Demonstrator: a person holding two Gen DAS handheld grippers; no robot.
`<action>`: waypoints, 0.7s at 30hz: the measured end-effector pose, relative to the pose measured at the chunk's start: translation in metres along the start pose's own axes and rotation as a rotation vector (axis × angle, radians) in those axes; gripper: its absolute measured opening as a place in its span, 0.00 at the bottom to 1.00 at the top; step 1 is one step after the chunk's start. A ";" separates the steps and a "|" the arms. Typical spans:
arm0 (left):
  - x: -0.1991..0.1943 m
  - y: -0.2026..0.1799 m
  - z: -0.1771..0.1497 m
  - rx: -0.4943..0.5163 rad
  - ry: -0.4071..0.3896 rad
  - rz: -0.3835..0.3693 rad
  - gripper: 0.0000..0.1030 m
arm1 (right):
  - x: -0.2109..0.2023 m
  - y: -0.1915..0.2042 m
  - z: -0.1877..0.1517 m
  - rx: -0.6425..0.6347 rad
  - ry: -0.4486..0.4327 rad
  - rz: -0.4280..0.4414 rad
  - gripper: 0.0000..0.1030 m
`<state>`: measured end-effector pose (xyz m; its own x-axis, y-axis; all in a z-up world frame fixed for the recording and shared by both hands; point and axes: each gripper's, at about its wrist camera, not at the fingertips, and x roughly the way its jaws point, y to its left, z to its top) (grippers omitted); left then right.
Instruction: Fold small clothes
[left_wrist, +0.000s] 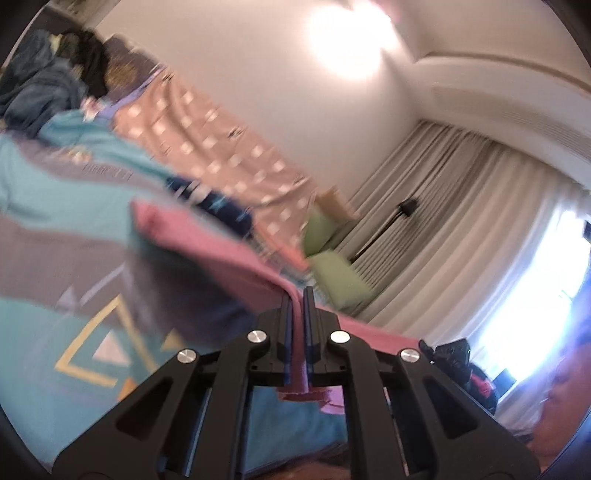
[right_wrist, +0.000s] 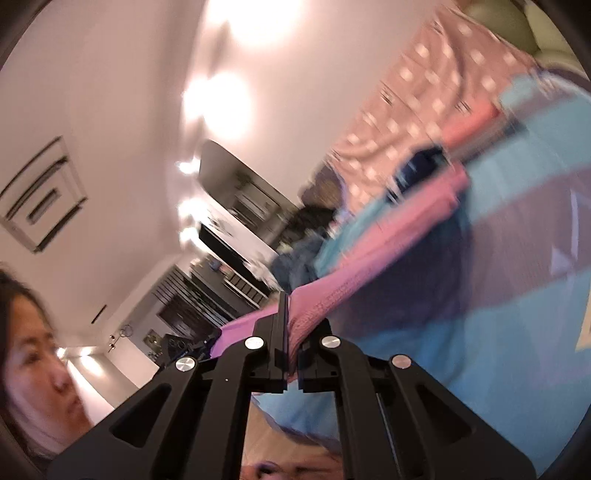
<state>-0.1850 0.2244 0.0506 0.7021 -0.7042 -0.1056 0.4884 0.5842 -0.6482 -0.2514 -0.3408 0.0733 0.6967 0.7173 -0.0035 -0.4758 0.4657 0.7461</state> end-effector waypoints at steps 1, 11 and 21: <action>-0.005 -0.009 0.004 0.024 -0.018 0.003 0.05 | -0.007 0.015 0.005 -0.055 -0.024 -0.020 0.03; 0.016 0.005 0.019 0.011 0.006 0.106 0.05 | 0.017 -0.006 0.013 -0.096 -0.017 -0.184 0.03; 0.046 0.045 0.024 -0.078 0.046 0.152 0.06 | 0.060 -0.041 0.030 -0.078 0.000 -0.210 0.03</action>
<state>-0.1179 0.2279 0.0349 0.7395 -0.6289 -0.2402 0.3352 0.6534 -0.6787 -0.1742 -0.3321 0.0622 0.7853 0.5999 -0.1533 -0.3601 0.6439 0.6750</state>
